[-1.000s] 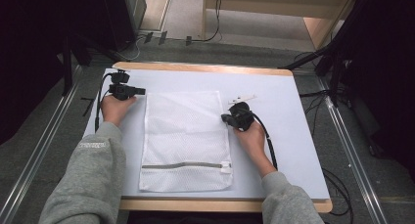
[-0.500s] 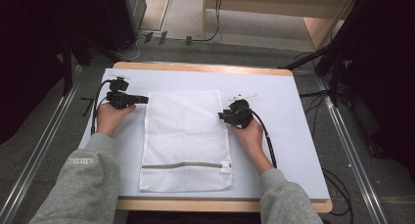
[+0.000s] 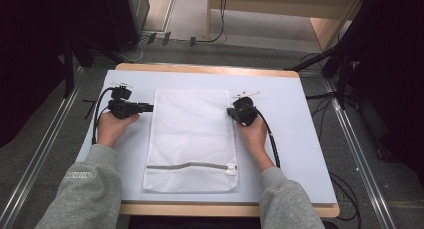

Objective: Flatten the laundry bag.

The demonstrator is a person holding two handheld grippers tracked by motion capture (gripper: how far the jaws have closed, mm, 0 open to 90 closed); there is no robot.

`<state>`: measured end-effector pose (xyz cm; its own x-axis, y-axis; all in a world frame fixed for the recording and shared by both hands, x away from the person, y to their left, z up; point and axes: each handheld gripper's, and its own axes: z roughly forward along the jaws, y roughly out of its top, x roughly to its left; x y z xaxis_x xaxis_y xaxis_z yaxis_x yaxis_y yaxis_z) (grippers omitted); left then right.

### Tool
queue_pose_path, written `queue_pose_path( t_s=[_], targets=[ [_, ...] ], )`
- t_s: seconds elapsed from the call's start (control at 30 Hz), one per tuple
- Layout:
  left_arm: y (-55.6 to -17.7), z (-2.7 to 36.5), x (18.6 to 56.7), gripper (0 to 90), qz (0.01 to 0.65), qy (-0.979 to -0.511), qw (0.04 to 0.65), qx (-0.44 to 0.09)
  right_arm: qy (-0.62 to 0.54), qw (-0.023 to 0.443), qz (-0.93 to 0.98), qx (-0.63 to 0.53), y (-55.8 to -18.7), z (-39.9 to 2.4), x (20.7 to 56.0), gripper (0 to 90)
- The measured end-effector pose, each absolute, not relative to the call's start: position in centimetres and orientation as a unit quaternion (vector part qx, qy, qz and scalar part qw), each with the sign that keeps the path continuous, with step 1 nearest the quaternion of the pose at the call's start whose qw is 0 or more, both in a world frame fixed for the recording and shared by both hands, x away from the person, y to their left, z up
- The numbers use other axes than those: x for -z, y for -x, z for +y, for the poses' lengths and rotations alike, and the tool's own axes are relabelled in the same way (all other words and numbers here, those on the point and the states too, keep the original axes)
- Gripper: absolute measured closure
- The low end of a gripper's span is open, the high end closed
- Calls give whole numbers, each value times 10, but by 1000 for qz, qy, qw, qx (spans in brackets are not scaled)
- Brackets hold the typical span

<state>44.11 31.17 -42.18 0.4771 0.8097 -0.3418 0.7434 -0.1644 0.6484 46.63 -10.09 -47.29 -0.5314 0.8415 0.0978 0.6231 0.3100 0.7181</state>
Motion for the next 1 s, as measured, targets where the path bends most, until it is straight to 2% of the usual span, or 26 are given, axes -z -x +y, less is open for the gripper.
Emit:
queue_pose_path(
  t_s=[0.13, 0.3, 0.7, 1.0],
  targets=[
    [-436, 306, 419, 645, 500, -766, 402, -40, -479, 132, 784, -371, -471, -116, 474, 899],
    [-427, 297, 414, 599, 486, -778, 398, -34, -462, 117, 788, -389, -461, -121, 463, 774],
    [-397, 280, 400, 513, 459, -791, 402, -38, -410, 86, 800, -429, -399, -134, 440, 768],
    [-378, 265, 400, 460, 440, -801, 405, -37, -383, 76, 806, -444, -353, -143, 441, 747]
  ],
)
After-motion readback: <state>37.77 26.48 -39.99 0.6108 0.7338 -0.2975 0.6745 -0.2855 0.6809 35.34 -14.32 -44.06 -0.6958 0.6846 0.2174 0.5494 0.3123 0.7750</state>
